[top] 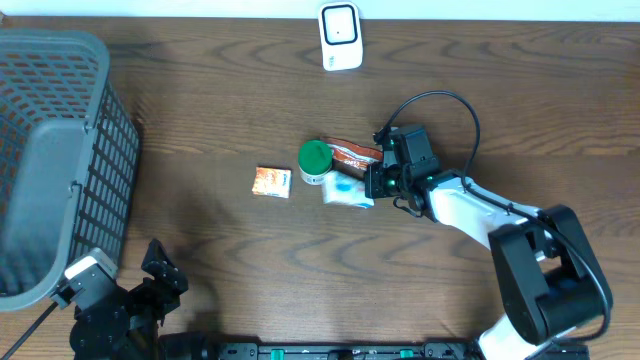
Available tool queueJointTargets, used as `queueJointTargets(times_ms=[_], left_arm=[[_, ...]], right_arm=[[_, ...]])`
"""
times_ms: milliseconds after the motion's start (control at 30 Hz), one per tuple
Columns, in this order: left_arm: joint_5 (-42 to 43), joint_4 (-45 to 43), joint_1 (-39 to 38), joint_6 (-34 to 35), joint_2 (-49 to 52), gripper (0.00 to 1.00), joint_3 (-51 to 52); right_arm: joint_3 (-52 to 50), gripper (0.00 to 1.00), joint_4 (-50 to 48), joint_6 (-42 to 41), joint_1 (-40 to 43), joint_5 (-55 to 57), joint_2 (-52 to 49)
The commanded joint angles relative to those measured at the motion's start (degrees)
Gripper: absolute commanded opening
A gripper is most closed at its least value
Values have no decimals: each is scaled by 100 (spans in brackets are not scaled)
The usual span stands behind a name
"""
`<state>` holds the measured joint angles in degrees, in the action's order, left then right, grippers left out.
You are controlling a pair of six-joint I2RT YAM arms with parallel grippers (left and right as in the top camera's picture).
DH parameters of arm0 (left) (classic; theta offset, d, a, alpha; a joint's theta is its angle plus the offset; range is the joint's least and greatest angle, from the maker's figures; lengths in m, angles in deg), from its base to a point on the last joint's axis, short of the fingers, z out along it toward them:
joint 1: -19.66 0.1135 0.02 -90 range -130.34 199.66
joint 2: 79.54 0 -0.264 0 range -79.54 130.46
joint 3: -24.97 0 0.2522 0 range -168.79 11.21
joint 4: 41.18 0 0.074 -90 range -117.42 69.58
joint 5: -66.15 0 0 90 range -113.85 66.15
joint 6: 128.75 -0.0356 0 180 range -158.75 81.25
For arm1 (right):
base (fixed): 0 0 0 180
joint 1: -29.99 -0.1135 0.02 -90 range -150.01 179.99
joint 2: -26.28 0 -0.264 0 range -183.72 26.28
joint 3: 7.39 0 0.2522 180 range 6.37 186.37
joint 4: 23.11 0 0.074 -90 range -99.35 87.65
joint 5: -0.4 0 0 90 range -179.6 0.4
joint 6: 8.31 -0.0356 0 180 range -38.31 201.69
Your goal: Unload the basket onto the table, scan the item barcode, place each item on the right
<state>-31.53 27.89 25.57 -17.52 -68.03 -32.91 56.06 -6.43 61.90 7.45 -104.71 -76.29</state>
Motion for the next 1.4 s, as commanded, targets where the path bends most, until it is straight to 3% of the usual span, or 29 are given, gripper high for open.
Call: queueJointTargets(times_ms=[0,300,600,867,1100,1267,1367], left_arm=[[-48,-2,24,50,-2,87,9],[-48,-2,24,50,-2,87,9],[-48,-2,24,50,-2,87,9],[-48,-2,24,50,-2,87,9],[-48,-2,24,50,-2,87,9],[-48,-2,24,50,-2,87,9],[-48,-2,24,50,-2,87,9]], right_arm=[[31,1,-68,138,7,-468,688],[37,1,-48,142,7,737,907],[39,1,-595,136,7,776,-138],[37,1,-391,-13,-92,420,-710],[74,1,-492,-55,-138,79,181],[94,1,-420,-31,-57,743,1060],[92,1,-247,-26,22,1130,1034]])
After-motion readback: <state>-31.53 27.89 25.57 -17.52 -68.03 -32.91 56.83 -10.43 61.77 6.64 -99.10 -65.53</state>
